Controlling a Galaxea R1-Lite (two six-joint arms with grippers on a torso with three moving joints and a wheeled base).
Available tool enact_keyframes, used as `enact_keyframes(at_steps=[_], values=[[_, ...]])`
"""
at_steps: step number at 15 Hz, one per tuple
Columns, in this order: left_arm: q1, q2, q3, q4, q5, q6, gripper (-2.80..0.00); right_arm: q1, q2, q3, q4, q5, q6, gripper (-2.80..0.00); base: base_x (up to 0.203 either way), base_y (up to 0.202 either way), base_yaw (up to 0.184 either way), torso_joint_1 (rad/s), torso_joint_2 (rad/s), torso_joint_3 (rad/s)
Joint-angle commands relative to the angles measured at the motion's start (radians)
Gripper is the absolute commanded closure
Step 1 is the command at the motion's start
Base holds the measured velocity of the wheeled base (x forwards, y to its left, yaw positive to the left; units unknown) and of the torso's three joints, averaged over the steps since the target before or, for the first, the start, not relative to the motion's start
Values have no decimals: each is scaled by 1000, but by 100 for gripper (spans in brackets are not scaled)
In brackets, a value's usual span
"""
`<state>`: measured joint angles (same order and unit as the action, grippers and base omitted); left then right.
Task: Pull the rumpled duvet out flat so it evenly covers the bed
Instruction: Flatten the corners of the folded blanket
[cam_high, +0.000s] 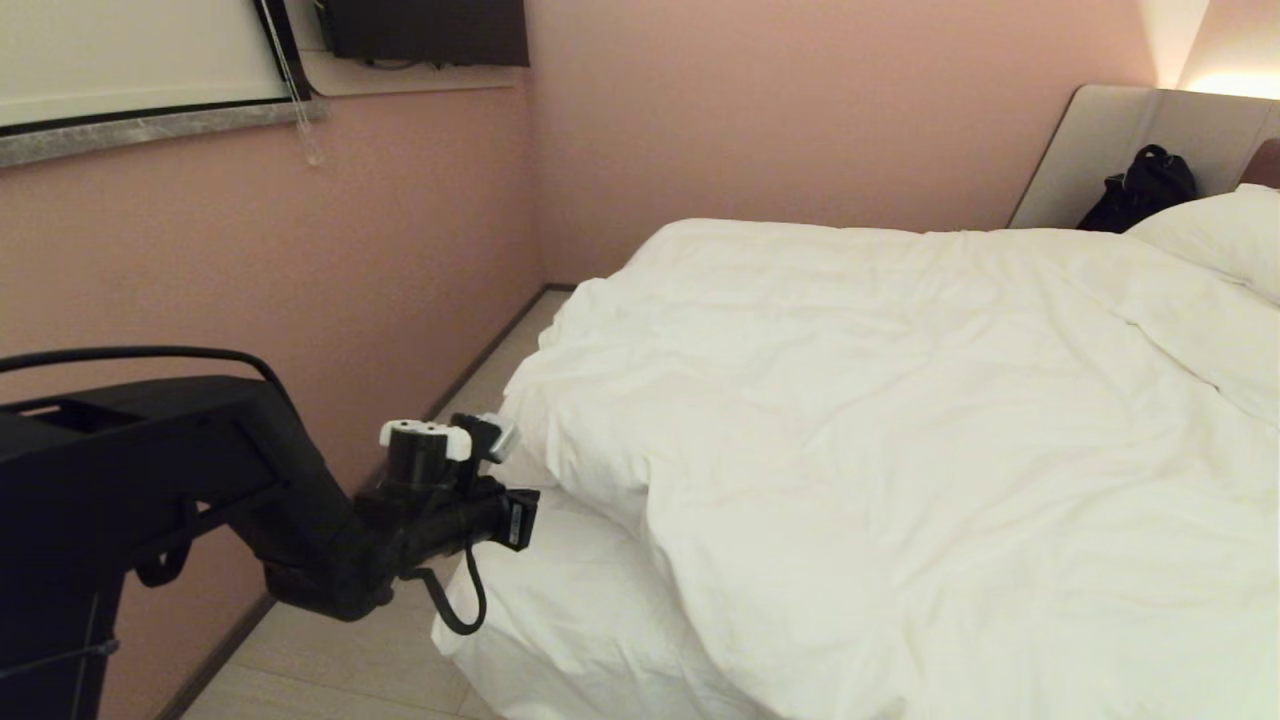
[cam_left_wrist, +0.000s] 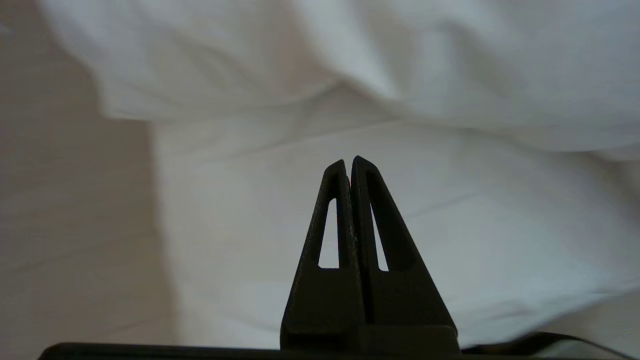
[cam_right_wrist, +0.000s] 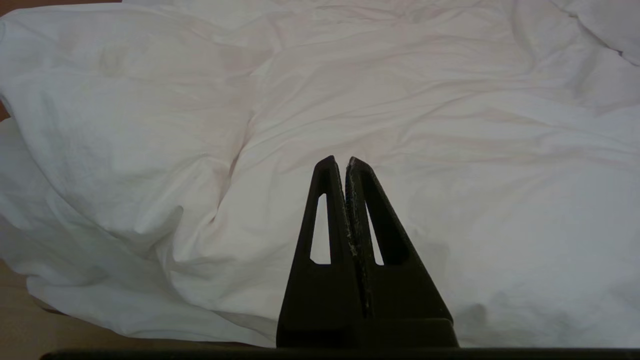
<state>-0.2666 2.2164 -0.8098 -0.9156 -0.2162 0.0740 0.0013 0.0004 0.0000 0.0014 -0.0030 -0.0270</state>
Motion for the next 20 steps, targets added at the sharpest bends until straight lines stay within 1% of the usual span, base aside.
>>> enact_keyframes(at_steps=[1, 2, 3, 4, 6, 9, 11, 13, 14, 15, 17, 19, 20], values=[[-30, -4, -13, 31, -5, -69, 0, 0, 0, 0, 0, 0, -1, 0, 0, 0, 0, 0, 0, 0], [-44, -4, -32, 56, -19, -113, 0, 0, 1, 0, -1, 0, -1, 0, 0, 0, 0, 0, 0, 0], [-56, 6, -56, 78, -59, -145, 0, 0, 0, 0, 0, 0, -1, 0, 0, 0, 0, 0, 0, 0], [-65, 21, -76, 98, -81, -158, 0, 0, 0, 0, 0, 0, -1, 0, 0, 0, 0, 0, 0, 0], [-82, 41, -118, 137, -91, -165, 0, 0, 1, 0, 0, 0, -1, 0, 0, 0, 0, 0, 0, 0], [-98, 64, -169, 162, -116, -165, 0, 0, 0, 0, 0, 0, -1, 0, 0, 0, 0, 0, 0, 0], [-113, 86, -205, 197, -118, -162, 0, 0, 1, 0, 0, 0, -1, 0, 0, 0, 0, 0, 0, 0], [-121, 97, -221, 206, -117, -159, 0, 0, 1, 0, -1, 0, -1, 0, 0, 0, 0, 0, 0, 0], [-127, 103, -241, 211, -117, -158, -280, 0, 1, 0, 0, 0, -1, 0, 0, 0, 0, 0, 0, 0], [-129, 108, -257, 234, -118, -157, -280, 0, 0, 0, 0, 0, -1, 0, 0, 0, 0, 0, 0, 0], [-137, 143, -290, 230, -113, -146, -280, 0, 1, 0, 0, 0, -1, 0, 0, 0, 0, 0, 0, 0], [-142, 183, -347, 233, -100, -122, -280, 0, 1, 0, -1, 0, -1, 0, 0, 0, 0, 0, 0, 0], [-143, 196, -374, 239, -99, -120, -280, 0, 0, 0, -1, 0, -1, 0, 0, 0, 0, 0, 0, 0]])
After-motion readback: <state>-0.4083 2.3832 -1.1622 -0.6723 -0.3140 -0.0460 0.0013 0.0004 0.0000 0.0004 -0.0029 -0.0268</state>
